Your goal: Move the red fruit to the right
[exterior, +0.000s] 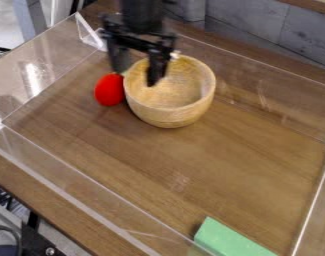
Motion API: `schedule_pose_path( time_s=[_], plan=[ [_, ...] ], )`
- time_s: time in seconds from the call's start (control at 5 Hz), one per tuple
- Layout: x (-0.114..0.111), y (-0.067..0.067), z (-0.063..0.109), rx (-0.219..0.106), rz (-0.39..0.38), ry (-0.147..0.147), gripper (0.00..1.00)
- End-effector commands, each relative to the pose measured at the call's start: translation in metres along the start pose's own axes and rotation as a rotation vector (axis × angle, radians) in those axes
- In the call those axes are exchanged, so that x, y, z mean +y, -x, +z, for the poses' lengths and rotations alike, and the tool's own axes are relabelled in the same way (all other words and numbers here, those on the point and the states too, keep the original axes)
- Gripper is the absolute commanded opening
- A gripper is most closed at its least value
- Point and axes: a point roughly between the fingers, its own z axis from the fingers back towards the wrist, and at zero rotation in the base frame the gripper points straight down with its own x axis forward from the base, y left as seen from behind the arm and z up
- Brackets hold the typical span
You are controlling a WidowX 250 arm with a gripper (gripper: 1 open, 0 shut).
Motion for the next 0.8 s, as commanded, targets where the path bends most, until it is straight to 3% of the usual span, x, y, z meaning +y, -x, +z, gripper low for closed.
schedule_pose_path(
  time_s=[0.0, 0.4, 0.6],
  plan=[
    [0.014, -0.004, 0.007, -0.085, 0.007, -0.003, 1.0],
    [0.024, -0.016, -0.014, -0.11, -0.068, 0.007, 1.0],
    [0.029, -0.026, -0.026, -0.123, 0.052, 0.006, 1.0]
  ],
)
